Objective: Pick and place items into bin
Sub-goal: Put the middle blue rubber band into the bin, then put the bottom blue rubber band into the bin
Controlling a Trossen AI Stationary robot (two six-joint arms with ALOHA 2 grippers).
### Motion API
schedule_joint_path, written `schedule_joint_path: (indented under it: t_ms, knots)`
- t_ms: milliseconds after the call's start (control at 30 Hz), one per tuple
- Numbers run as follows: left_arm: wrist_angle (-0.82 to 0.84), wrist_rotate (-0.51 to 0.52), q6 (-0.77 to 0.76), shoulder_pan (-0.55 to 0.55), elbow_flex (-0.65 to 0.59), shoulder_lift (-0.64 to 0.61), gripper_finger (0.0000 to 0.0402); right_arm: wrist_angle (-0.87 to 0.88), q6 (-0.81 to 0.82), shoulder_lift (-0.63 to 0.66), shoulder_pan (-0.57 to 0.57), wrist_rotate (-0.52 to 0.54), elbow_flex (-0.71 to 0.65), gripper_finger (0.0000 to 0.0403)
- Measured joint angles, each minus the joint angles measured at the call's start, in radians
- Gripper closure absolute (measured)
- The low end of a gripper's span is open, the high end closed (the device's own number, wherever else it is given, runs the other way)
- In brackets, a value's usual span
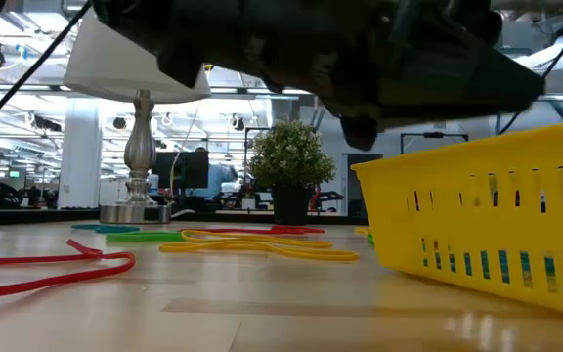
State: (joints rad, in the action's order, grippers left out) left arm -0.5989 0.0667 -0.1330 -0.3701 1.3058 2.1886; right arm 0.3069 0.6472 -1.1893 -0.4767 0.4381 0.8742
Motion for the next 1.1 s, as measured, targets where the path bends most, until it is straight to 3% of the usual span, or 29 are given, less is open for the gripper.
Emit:
schedule_joint_path:
  t_ms: [200, 300, 433, 567, 667, 800, 967, 1100]
  knots:
    - [0.036, -0.007, -0.009, -0.006, 0.074, 0.005, 0.031, 0.006, 0.0, -0.037, -0.004, -0.077, 0.0, 0.0294]
    - [0.181, -0.056, -0.019, -0.01, 0.14, 0.004, 0.0288, 0.013, -0.001, -0.044, -0.018, -0.1, 0.0, 0.0294]
    - [0.616, -0.193, -0.138, -0.02, 0.265, -0.03, 0.0276, 0.015, -0.001, -0.043, -0.053, -0.1, 0.0, 0.0294]
    - [1.169, -0.215, -0.242, -0.064, 0.411, -0.069, 0.0275, 0.023, -0.001, -0.042, -0.088, -0.1, 0.0, 0.0294]
    - [1.52, -0.119, -0.345, -0.121, 0.517, -0.102, 0.0275, 0.043, -0.001, -0.042, -0.112, -0.098, 0.0, 0.0294]
    - [1.813, 0.161, -0.561, -0.238, 0.601, -0.181, 0.0274, 0.045, 0.0, -0.042, -0.149, -0.097, 0.0, 0.0294]
    - [2.001, 0.567, -0.902, -0.43, 0.602, -0.255, 0.0274, 0.042, 0.031, -0.042, -0.186, -0.074, 0.0, 0.0294]
    - [2.038, 0.698, -1.135, -0.537, 0.574, -0.25, 0.0274, 0.042, 0.026, -0.042, -0.199, -0.037, 0.0, 0.0294]
